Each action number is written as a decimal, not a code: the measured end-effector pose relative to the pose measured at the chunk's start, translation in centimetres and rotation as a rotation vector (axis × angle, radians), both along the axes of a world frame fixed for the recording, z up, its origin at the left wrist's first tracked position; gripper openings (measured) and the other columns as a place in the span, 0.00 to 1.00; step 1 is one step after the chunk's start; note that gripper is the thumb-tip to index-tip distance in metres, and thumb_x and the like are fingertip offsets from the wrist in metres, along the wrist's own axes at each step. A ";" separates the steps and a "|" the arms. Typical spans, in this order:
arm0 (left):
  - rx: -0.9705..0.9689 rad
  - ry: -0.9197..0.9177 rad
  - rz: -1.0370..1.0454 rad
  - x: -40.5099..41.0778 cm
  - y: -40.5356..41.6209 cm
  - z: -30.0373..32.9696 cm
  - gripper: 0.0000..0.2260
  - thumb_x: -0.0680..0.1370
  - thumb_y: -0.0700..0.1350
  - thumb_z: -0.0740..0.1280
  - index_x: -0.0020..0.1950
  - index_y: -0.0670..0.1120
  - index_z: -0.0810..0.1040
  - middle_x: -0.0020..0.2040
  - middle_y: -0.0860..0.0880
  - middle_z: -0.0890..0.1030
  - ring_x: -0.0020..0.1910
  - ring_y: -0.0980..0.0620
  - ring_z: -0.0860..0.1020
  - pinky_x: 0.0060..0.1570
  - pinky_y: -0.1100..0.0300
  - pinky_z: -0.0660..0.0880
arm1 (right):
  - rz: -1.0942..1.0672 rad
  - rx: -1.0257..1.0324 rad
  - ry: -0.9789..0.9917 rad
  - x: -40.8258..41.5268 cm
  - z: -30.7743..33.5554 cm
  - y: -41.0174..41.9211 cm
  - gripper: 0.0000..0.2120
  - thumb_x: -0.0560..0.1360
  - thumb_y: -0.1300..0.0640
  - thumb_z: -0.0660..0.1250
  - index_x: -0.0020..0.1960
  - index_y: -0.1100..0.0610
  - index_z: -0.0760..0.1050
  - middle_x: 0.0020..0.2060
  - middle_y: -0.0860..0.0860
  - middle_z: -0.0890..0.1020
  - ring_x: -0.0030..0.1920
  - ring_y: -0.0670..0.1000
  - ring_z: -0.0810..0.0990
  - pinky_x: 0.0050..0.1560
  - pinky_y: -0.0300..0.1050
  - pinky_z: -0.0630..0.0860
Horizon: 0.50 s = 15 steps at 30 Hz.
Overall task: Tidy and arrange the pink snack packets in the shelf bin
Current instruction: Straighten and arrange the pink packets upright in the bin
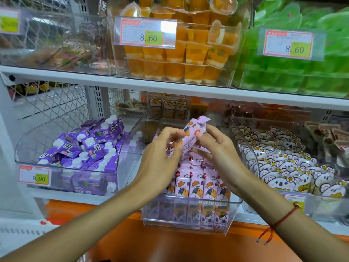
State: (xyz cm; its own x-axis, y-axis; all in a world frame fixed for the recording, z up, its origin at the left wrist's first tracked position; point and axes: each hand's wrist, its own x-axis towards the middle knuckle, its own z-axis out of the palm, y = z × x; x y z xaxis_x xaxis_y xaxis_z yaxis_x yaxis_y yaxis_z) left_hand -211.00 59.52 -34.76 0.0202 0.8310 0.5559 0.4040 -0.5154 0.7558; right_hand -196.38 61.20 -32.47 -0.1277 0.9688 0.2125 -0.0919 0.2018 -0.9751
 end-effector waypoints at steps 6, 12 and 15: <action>0.014 0.049 0.077 0.1 0.0 -0.2 0.17 0.72 0.50 0.74 0.58 0.56 0.73 0.56 0.59 0.78 0.55 0.62 0.76 0.53 0.54 0.76 | -0.180 0.076 -0.028 -0.5 -0.2 -0.2 0.13 0.74 0.57 0.70 0.56 0.58 0.74 0.49 0.56 0.82 0.42 0.45 0.83 0.47 0.45 0.82; -0.153 -0.127 -0.018 0.2 0.0 0.7 0.13 0.74 0.47 0.72 0.57 0.54 0.75 0.54 0.58 0.80 0.52 0.62 0.79 0.47 0.69 0.77 | -0.146 0.070 -0.108 0.0 0.1 -0.4 0.10 0.76 0.52 0.68 0.56 0.54 0.76 0.49 0.50 0.82 0.45 0.44 0.82 0.47 0.41 0.80; -0.345 -0.234 -0.088 0.2 -0.1 1.0 0.15 0.75 0.51 0.70 0.60 0.49 0.77 0.54 0.55 0.82 0.53 0.62 0.79 0.41 0.75 0.75 | -0.131 0.033 -0.142 0.0 0.1 -0.4 0.09 0.78 0.54 0.66 0.56 0.55 0.76 0.43 0.47 0.82 0.33 0.40 0.80 0.38 0.35 0.78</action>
State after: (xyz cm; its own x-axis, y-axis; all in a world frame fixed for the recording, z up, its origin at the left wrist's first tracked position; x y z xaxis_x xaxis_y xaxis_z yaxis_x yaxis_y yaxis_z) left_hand -210.78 59.42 -33.73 0.0059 0.9700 0.2430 0.1663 -0.2406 0.9563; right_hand -196.36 60.77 -32.38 -0.0319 0.9718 0.2337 0.0751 0.2355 -0.9690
